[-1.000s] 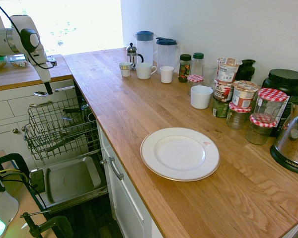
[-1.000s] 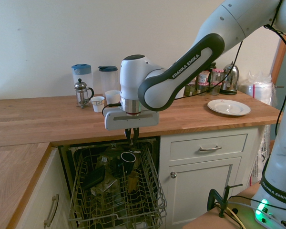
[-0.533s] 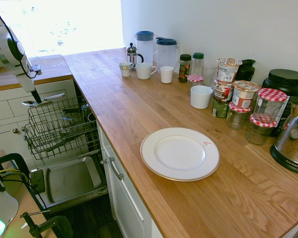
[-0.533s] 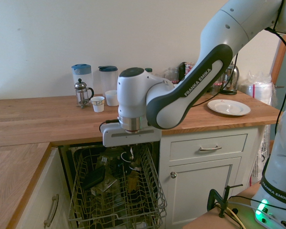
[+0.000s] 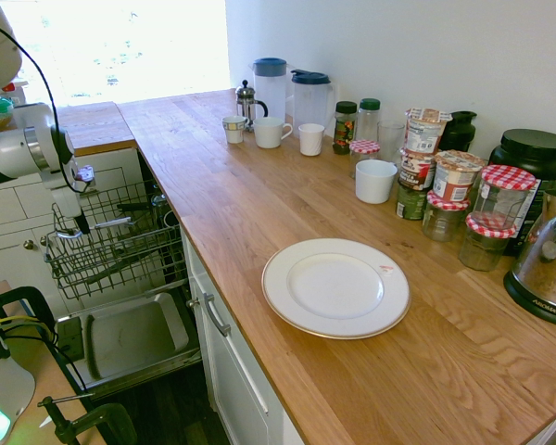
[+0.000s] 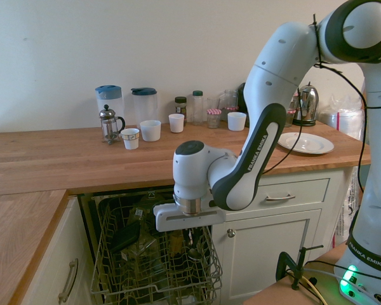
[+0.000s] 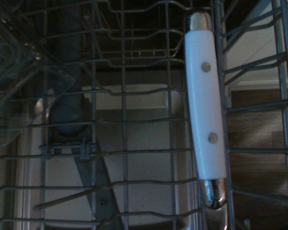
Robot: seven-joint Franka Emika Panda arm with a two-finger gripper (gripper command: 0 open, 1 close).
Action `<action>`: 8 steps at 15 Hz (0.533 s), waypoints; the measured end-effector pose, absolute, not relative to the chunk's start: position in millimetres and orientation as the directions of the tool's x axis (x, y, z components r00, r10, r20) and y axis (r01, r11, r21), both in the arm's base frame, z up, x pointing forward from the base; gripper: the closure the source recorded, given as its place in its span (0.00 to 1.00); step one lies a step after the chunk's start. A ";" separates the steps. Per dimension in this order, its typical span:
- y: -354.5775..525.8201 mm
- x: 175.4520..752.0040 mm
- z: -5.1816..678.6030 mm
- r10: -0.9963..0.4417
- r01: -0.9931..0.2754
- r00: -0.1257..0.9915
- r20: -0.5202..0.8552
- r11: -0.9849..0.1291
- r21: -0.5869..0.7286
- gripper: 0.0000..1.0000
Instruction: Put the spoon in the dishwasher
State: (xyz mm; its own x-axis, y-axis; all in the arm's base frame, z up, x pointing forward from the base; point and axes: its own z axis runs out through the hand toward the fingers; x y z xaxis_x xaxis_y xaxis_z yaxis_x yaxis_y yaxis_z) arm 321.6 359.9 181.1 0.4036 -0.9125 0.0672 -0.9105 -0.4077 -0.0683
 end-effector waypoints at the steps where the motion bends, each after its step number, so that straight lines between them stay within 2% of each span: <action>1: 357.6 325.8 167.2 -0.914 -0.913 0.400 0.058 -0.403 -0.057 1.00; 6: 363.6 344.4 115.9 -0.923 -0.924 0.381 0.046 -0.382 -0.025 1.00; 7: 366.0 343.6 109.5 -0.924 -0.924 0.380 0.045 -0.381 -0.021 0.00; 8: 366.8 342.5 104.6 -0.924 -0.925 0.379 0.047 -0.380 -0.017 0.00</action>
State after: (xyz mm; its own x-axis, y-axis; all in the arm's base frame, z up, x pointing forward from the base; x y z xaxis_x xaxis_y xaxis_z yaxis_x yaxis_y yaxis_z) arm 342.5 366.8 104.6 0.3788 -0.9243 0.0474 -0.9249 -0.3799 -0.0166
